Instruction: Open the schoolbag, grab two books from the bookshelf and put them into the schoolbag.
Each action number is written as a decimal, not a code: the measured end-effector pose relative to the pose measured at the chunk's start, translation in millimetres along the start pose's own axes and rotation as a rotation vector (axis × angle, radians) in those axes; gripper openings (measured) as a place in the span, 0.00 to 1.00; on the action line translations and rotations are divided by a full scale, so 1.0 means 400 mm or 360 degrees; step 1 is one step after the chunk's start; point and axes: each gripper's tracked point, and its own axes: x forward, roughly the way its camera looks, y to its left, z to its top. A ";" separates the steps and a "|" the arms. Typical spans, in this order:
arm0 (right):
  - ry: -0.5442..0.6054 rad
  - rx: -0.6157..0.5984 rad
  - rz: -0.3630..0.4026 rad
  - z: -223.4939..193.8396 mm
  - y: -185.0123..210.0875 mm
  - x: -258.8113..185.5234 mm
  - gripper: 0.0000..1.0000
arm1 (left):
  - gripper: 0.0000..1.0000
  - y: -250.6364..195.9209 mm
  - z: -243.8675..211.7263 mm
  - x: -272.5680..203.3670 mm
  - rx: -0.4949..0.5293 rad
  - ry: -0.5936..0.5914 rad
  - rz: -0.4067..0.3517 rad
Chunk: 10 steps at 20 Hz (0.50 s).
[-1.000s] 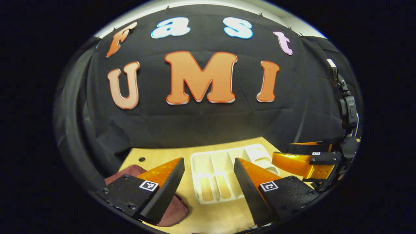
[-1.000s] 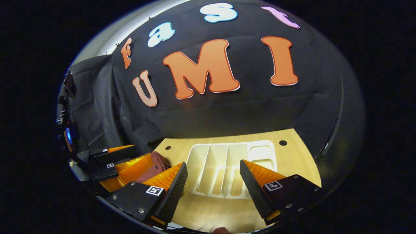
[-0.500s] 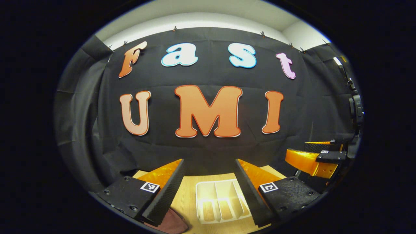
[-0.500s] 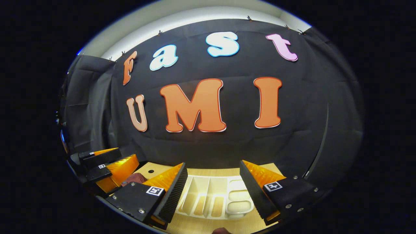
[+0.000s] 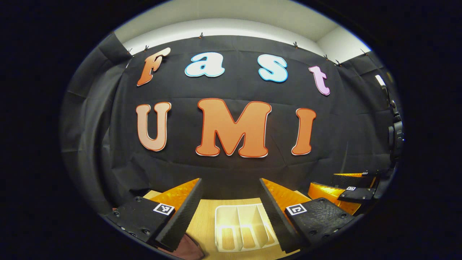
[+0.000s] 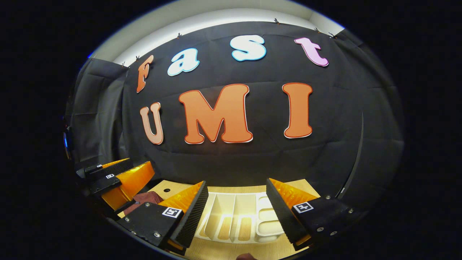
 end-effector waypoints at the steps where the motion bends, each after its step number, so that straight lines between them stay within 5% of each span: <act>1: 0.0000 0.0006 -0.0007 -0.007 -0.002 0.001 0.96 | 0.97 -0.012 -0.003 0.001 0.0010 0.0000 -0.0024; 10: 0.0072 -0.0026 0.0013 -0.069 0.018 0.005 0.96 | 0.94 -0.022 0.003 0.014 0.0020 -0.0104 -0.0080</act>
